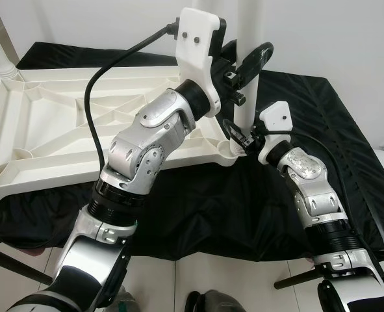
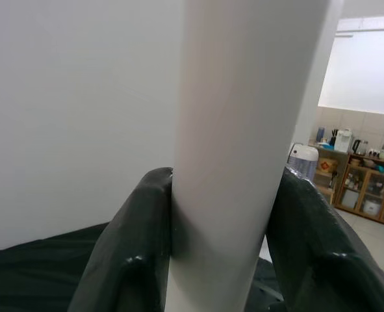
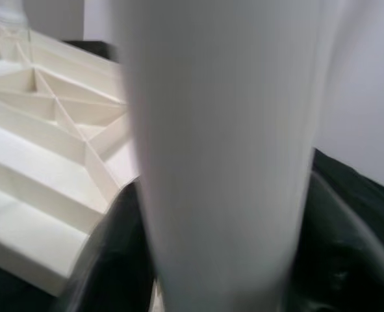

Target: Building children table

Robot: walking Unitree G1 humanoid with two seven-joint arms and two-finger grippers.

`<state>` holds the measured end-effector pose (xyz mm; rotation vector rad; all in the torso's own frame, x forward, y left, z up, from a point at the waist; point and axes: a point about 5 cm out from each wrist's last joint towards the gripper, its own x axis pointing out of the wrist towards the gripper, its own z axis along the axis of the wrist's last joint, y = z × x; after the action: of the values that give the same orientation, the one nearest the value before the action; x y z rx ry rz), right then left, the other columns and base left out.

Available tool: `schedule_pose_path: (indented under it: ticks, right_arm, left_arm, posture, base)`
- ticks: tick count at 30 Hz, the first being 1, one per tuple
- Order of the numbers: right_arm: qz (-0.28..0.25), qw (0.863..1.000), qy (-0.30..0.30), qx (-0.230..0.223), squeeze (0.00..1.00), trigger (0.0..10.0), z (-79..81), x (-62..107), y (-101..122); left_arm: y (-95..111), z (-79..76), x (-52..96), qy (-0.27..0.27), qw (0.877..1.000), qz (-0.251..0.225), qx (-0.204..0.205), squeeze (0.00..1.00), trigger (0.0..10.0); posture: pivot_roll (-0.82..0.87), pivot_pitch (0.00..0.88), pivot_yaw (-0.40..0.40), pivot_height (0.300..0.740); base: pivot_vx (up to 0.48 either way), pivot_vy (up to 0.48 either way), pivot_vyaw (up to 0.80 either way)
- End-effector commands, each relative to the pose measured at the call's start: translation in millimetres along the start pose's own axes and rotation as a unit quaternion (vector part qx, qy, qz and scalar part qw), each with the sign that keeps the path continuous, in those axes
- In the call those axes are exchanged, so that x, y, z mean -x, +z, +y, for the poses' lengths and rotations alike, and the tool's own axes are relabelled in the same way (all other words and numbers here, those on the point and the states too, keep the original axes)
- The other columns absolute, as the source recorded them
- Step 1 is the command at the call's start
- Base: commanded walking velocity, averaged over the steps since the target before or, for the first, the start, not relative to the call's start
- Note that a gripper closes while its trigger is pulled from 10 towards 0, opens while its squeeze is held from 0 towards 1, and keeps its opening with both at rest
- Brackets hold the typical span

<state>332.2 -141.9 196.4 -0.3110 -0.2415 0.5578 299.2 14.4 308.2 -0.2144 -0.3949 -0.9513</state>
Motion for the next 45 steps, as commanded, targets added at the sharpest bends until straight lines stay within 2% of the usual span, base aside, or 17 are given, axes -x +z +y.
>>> schedule_pose_path:
  ticks: [1, 6, 9, 10, 11, 16, 21, 27, 35, 45]
  right_arm:
    - [-0.002, 1.0, -0.026, -0.014, 1.0, 10.0, -7.5, 1.4, 1.1]
    - [-0.009, 0.997, -0.073, 0.003, 1.0, 10.0, -12.9, -0.1, 4.8]
    - [-0.009, 0.996, -0.091, 0.004, 1.0, 10.0, -14.5, -0.9, 5.6]
    - [-0.012, 0.995, -0.1, -0.003, 0.22, 10.0, -14.3, -1.6, 6.4]
    - [-0.015, 0.994, -0.108, -0.008, 0.0, 10.0, -13.4, -2.3, 7.5]
    - [-0.011, 0.991, -0.131, -0.004, 0.0, 10.0, -5.9, -5.2, 8.8]
    - [-0.006, 0.979, -0.203, -0.011, 0.0, 10.0, 1.2, -6.8, 6.6]
    - [-0.005, 0.968, -0.249, -0.018, 0.0, 10.0, 11.0, -8.5, 6.3]
    - [-0.025, 0.967, -0.253, -0.014, 0.0, 10.0, 24.3, -16.4, 16.5]
    - [-0.045, 0.963, -0.264, -0.009, 0.0, 10.0, 22.9, -20.3, 28.6]
  left_arm:
    - [9.2, -20.6, -4.1, -0.117, 0.993, -0.012, -0.026, 0.0, 10.0]
    - [14.8, -17.8, -5.6, -0.08, 0.995, -0.017, -0.063, 0.0, 10.0]
    - [17.0, -14.4, -6.8, -0.061, 0.996, -0.02, -0.067, 0.0, 10.0]
    - [18.7, -13.0, -7.3, -0.053, 0.996, -0.024, -0.07, 0.0, 10.0]
    - [20.3, -11.7, -7.5, -0.045, 0.996, -0.028, -0.073, 0.0, 10.0]
    - [25.0, -9.0, -8.3, -0.026, 0.995, -0.036, -0.085, 0.0, 10.0]
    - [30.6, -7.2, -9.4, -0.011, 0.994, -0.045, -0.097, 0.0, 10.0]
    - [31.3, -7.6, -11.1, -0.004, 0.994, -0.047, -0.102, 0.0, 10.0]
    - [27.3, -10.7, -13.1, -0.002, 0.994, -0.044, -0.104, 0.0, 10.0]
    - [25.1, -13.2, -14.2, -0.004, 0.994, -0.043, -0.101, 0.0, 10.0]
  posture:
    - [0.07, 0.012, -0.1, 0.74]
    - [0.07, 0.016, -0.102, 0.74]
    - [0.07, 0.025, -0.106, 0.74]
    - [0.07, 0.026, -0.108, 0.74]
    - [0.07, 0.028, -0.109, 0.74]
    - [0.07, 0.037, -0.113, 0.74]
    - [0.07, 0.048, -0.115, 0.74]
    - [0.08, 0.056, -0.114, 0.74]
    - [0.08, 0.06, -0.113, 0.74]
    - [0.08, 0.064, -0.115, 0.74]
  base:
    - [0.0, 0.0, 0.0]
    - [0.0, 0.0, 0.0]
    - [0.0, 0.0, 0.0]
    - [0.0, 0.0, 0.0]
    - [0.0, 0.0, 0.0]
    - [0.0, 0.0, 0.0]
    - [0.0, 0.0, 0.0]
    - [0.0, 0.0, 0.0]
    - [0.0, 0.0, 0.0]
    - [0.0, 0.0, 0.0]
